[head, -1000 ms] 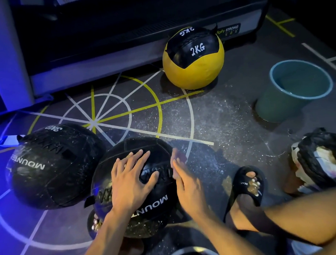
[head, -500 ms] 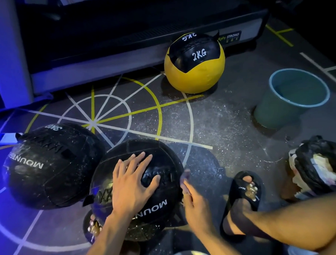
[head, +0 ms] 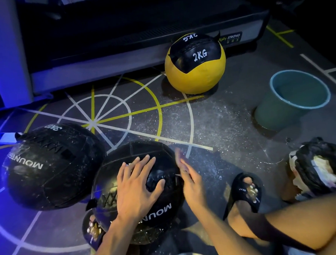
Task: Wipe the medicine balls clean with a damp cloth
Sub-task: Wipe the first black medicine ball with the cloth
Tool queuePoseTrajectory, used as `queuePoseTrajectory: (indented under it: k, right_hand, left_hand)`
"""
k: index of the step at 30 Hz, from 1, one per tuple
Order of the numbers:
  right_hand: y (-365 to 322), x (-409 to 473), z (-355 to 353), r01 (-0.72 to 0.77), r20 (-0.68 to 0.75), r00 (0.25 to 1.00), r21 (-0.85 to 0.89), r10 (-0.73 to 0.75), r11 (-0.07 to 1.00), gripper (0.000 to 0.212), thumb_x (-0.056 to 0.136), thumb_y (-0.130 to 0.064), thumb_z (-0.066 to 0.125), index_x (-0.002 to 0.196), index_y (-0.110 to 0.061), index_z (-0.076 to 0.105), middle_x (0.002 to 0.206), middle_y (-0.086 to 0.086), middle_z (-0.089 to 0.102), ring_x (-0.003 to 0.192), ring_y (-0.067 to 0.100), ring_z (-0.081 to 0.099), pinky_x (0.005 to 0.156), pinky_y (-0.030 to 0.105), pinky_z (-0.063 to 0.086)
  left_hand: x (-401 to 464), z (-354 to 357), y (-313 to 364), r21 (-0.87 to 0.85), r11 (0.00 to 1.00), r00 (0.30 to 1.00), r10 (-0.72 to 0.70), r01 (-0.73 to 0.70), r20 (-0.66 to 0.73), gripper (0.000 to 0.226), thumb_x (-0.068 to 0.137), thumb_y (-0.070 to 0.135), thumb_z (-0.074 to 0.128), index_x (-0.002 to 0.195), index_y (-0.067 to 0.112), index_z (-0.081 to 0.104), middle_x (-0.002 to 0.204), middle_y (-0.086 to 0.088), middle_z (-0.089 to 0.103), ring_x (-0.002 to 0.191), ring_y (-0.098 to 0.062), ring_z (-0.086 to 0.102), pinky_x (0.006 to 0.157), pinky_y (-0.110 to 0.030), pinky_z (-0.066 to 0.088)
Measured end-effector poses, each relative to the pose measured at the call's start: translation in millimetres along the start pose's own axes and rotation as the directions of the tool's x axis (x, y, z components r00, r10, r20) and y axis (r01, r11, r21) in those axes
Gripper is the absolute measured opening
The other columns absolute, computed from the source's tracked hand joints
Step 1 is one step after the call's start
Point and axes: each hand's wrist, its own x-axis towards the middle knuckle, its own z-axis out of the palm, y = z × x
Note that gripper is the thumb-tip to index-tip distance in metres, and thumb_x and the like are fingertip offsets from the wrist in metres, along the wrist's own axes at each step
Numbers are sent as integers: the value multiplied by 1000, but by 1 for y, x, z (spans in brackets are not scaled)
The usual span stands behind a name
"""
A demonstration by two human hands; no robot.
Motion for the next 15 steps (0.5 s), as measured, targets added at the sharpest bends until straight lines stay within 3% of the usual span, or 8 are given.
queuePoseTrajectory:
  k: [3, 4, 6, 7, 9, 11, 13, 15]
  right_hand:
    - [23, -10, -20, -427, -317, 865, -57, 389, 903, 24, 105, -12, 52, 113, -26, 69, 120, 5, 71, 108, 23, 64, 83, 28, 48]
    - [19, -6, -17, -441, -325, 849, -5, 416, 898, 22, 104, -13, 54, 106, -27, 71, 106, 2, 73, 99, 21, 66, 76, 29, 47]
    - [-6, 9, -2, -293, -255, 916, 104, 310, 951, 19, 105, -20, 57, 105, -30, 73, 104, -9, 72, 91, 6, 65, 75, 21, 48]
    - [-27, 11, 9, -185, -182, 963, 97, 200, 978, 21, 105, -22, 56, 111, -31, 74, 113, -14, 72, 97, 1, 66, 85, 18, 50]
    - [-49, 9, 26, 97, 52, 994, -86, -93, 991, 28, 107, -22, 51, 126, -28, 72, 130, -24, 65, 115, -11, 59, 104, 17, 45]
    - [-49, 3, 30, 288, 232, 948, -322, -220, 902, 34, 108, -24, 48, 138, -29, 63, 138, -33, 52, 124, -23, 45, 111, 12, 35]
    - [-33, 9, 15, 315, 179, 948, -412, -263, 855, 36, 109, -27, 46, 144, -29, 57, 146, -26, 50, 133, -11, 47, 115, 20, 37]
    - [-35, 19, 2, 51, -44, 996, -440, -78, 897, 36, 110, -33, 43, 140, -24, 61, 146, -5, 59, 130, 14, 58, 112, 36, 44]
  left_hand:
    - [-3, 0, 3, 3, 1000, 1000, 4, -4, -11, 66, 91, 66, 51, 147, 30, 55, 152, 13, 52, 144, -18, 41, 124, -48, 22]
    - [-4, 1, 5, 4, 1000, 1000, 1, -1, -10, 66, 91, 65, 52, 147, 30, 55, 152, 12, 52, 144, -18, 42, 124, -49, 23]
    - [-4, 1, 8, 16, 1000, 1000, -5, 6, -12, 68, 90, 64, 53, 148, 29, 54, 152, 12, 52, 143, -19, 43, 123, -49, 24]
    - [-4, 2, 10, 17, 1000, 1000, -2, 2, -8, 69, 89, 64, 54, 148, 28, 54, 152, 12, 52, 143, -19, 43, 123, -49, 24]
    - [-6, 1, 11, -3, 1000, 1000, -5, 5, 6, 74, 88, 64, 53, 150, 26, 51, 151, 11, 53, 141, -20, 45, 123, -48, 23]
    - [-4, -1, 10, -28, 999, 999, -14, 15, 33, 79, 87, 65, 54, 153, 24, 46, 149, 9, 56, 142, -20, 45, 124, -46, 21]
    - [-4, -4, 11, -84, 996, 998, -24, 28, 52, 84, 86, 65, 56, 156, 21, 41, 150, 9, 55, 144, -18, 42, 125, -42, 16]
    - [-3, -6, 11, -125, 991, 998, -36, 42, 57, 86, 87, 64, 56, 159, 20, 36, 154, 11, 49, 147, -15, 38, 127, -37, 10]
